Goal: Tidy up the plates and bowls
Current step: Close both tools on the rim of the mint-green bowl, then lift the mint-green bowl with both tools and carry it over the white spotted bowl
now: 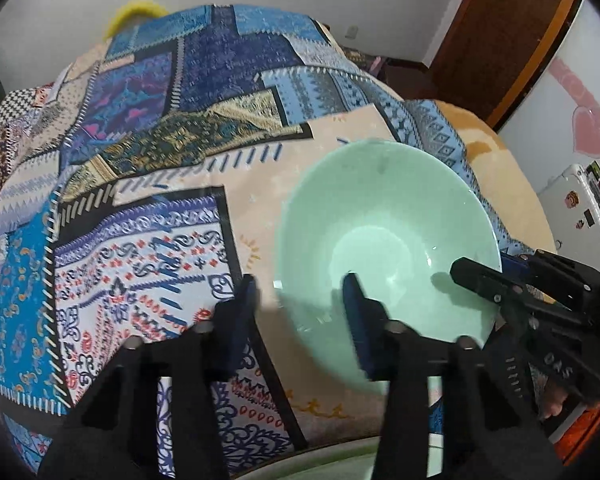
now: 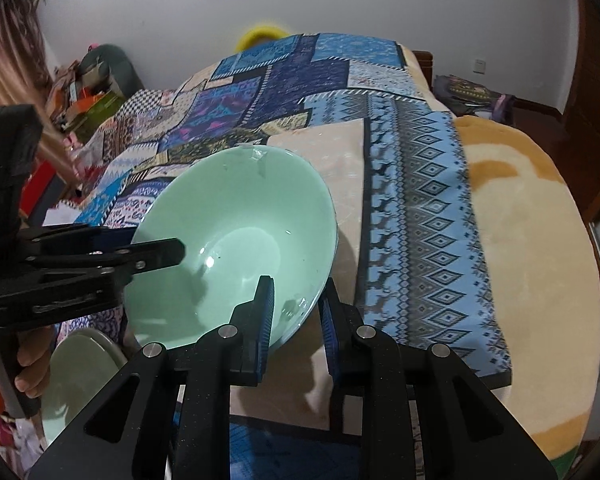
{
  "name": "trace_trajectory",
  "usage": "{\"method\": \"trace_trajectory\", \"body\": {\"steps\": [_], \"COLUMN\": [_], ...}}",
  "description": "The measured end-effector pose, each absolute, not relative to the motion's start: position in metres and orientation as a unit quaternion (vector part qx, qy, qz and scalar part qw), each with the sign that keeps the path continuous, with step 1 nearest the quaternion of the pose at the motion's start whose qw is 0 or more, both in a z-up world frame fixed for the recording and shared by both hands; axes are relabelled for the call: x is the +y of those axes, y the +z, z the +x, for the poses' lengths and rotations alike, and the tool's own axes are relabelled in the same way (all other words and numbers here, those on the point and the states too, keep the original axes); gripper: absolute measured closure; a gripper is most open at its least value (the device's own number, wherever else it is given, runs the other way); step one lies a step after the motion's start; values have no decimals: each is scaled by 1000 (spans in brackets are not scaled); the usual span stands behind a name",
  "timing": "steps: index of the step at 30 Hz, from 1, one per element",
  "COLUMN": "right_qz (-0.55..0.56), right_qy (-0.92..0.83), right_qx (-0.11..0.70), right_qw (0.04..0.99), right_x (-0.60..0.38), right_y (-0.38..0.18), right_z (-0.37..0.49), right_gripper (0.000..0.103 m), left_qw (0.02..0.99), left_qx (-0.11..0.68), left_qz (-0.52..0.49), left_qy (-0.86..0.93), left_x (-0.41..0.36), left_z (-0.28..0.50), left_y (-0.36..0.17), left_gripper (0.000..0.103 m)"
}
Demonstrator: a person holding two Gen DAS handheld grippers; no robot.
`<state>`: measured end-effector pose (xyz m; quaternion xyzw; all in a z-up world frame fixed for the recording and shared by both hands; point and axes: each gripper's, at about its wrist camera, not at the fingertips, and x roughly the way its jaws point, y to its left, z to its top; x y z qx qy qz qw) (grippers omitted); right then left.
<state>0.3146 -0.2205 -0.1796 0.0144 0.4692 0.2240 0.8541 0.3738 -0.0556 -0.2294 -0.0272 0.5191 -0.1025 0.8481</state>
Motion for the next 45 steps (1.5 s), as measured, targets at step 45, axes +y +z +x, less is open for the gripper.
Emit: {"method": "trace_trajectory", "body": {"steps": [45], "right_qz": [23], "right_qy": [208], "right_qx": [423], "right_qw": [882], "right_x": [-198], "right_y": [-106], "right_z": [243], "right_gripper": [84], "left_qw": [876], "left_qx": [471], "left_qz": [-26], "left_qy": [-103], "left_x": [-41], "left_z": [274], "left_y": [-146], "left_gripper": [88]}}
